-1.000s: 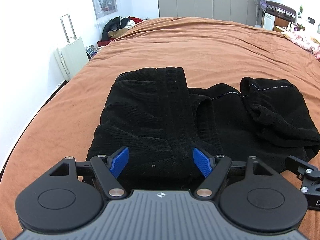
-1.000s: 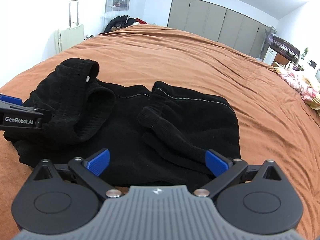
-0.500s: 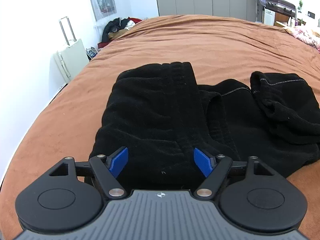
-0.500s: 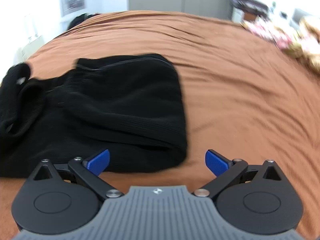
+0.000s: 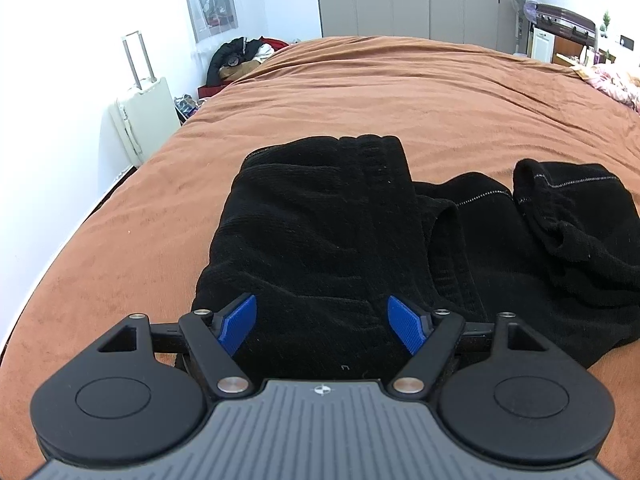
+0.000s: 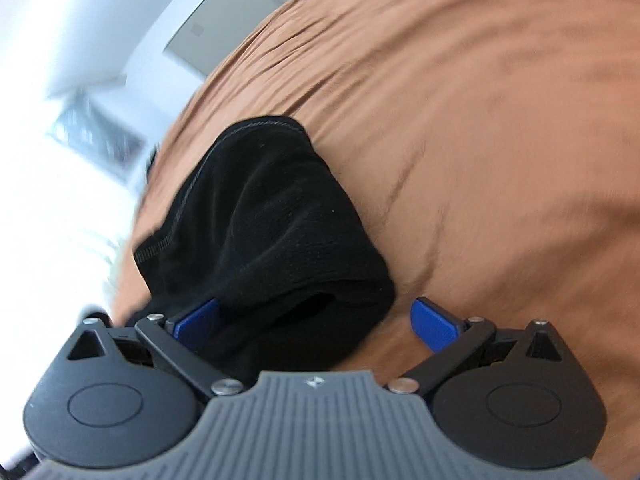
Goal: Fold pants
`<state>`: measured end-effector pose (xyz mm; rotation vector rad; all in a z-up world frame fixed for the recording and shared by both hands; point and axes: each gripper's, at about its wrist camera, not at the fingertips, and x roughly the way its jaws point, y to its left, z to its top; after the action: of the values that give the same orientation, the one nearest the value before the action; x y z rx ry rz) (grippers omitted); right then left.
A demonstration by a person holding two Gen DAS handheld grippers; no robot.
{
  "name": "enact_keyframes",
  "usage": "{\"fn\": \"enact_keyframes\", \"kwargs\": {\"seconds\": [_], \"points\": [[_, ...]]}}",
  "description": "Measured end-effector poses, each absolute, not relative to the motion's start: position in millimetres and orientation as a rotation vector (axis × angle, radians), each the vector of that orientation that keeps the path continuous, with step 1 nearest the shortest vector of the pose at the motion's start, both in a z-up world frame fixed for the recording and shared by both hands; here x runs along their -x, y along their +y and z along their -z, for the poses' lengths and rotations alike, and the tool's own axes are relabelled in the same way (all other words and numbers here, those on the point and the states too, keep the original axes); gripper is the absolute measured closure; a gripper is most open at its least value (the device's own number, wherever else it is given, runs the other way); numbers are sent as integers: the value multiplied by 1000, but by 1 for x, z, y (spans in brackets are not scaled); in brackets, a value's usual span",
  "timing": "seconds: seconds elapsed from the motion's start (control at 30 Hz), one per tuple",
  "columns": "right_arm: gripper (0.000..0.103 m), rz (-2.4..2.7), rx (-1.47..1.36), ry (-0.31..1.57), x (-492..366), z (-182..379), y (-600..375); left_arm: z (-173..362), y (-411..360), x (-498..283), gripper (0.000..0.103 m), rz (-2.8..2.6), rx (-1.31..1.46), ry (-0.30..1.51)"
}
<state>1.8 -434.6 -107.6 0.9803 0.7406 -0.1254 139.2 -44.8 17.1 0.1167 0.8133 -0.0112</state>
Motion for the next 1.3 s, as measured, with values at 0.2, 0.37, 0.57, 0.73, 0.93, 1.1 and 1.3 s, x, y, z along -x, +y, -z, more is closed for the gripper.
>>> {"fn": "enact_keyframes", "kwargs": {"seconds": [0.2,0.37,0.57,0.73,0.93,1.1,1.3], "points": [[5,152,-1104,640,-10,116,-427,-19,-42,-143,15,12,-111,806],[5,178,-1253,526,-23,128,-433,-18,-39,-144,15,12,-100,807],[5,167,-1279,508,-55,136,-437,-16,-36,-145,15,11,-108,809],[13,158,-1209,537,-65,128,-436,-17,-28,-145,15,8,-97,815],[54,104,-1182,525,-71,117,-442,-20,-21,-141,15,7,-91,808],[61,79,-1122,503,-72,105,-437,-23,-15,-138,15,7,-82,800],[68,-25,-999,454,-79,67,-414,-23,-6,-137,15,-14,-82,801]]}}
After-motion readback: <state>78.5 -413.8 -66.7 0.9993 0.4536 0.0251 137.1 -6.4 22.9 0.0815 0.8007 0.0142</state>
